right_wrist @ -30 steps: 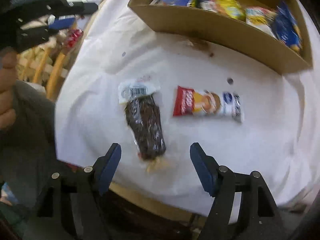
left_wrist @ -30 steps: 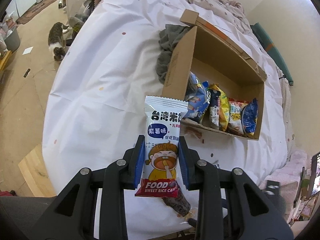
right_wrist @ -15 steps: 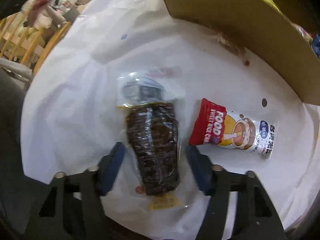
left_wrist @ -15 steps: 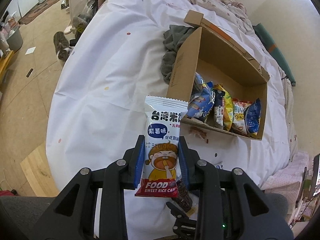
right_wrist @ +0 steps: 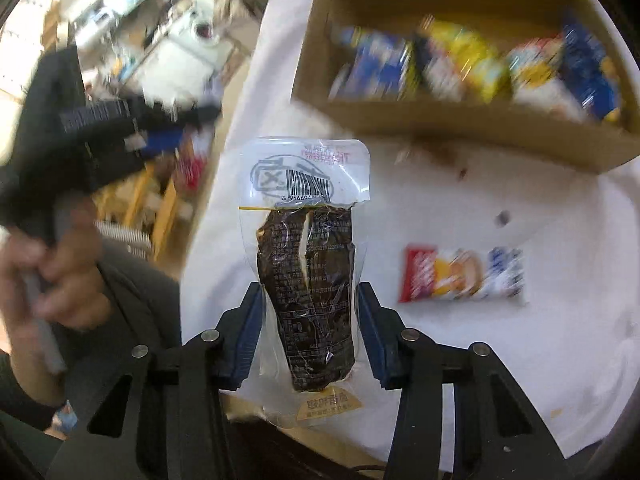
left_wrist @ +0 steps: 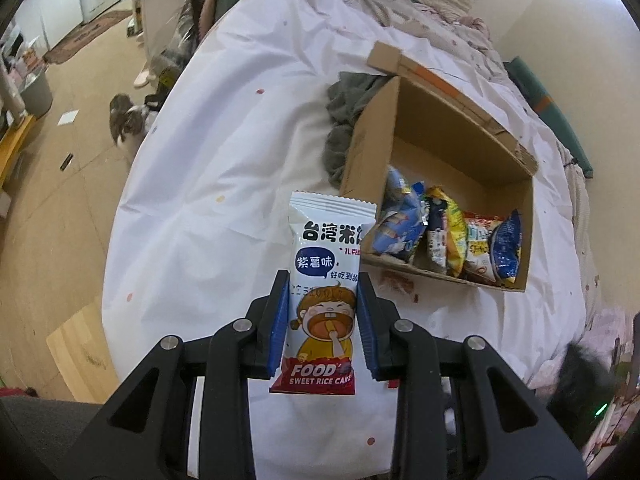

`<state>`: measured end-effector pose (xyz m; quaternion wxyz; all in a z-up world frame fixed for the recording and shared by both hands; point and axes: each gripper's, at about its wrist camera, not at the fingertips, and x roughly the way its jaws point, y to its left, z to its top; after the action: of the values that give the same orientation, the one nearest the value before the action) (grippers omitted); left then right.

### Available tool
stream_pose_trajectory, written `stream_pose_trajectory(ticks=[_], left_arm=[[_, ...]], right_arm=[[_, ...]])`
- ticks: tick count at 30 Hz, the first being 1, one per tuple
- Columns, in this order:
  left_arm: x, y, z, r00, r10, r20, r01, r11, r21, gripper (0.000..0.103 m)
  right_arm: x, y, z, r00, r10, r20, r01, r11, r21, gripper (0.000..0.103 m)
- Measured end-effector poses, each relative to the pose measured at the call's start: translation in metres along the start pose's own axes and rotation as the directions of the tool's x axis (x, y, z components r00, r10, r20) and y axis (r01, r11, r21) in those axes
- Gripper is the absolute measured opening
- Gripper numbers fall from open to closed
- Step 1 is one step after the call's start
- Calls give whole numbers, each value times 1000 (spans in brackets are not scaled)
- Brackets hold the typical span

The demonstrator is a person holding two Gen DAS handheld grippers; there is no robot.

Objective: Organize snacks
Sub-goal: 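Carry the rice-cake and jerky packets into the box and open both grippers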

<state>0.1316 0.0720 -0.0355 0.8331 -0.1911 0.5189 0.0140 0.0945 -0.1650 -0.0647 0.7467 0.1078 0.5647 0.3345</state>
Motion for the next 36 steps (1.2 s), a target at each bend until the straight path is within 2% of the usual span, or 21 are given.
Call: stream_pose_trajectory(ticks=[4, 9, 15, 18, 25, 28, 32, 36], left_arm=[[1, -21, 4, 1000, 6, 19, -7, 998, 70, 28], [3, -55, 23, 999, 6, 37, -12, 986, 168, 28], [19, -96, 61, 997, 12, 74, -30, 970, 240, 28], [34, -116, 75, 993, 23, 112, -54, 957, 284, 28], [65, -131, 75, 985, 22, 170, -79, 937, 341, 28], [71, -136, 75, 987, 11, 159, -70, 926, 372, 28], [75, -137, 75, 986, 14, 164, -76, 922, 381, 28], [79, -131, 76, 990, 17, 143, -68, 930, 361, 28]], right_arm=[[-30, -19, 23, 994, -35, 101, 33, 999, 19, 48], [-55, -42, 59, 976, -74, 204, 63, 996, 61, 48], [-47, -51, 95, 950, -112, 292, 84, 991, 105, 48], [-51, -73, 106, 935, -136, 327, 101, 987, 123, 49], [-40, -96, 112, 922, -200, 333, 154, 975, 158, 49], [-38, -102, 116, 919, -213, 331, 155, 969, 194, 50], [-29, -106, 120, 925, -231, 303, 170, 962, 216, 51], [-23, -104, 120, 928, -237, 287, 182, 962, 204, 52]])
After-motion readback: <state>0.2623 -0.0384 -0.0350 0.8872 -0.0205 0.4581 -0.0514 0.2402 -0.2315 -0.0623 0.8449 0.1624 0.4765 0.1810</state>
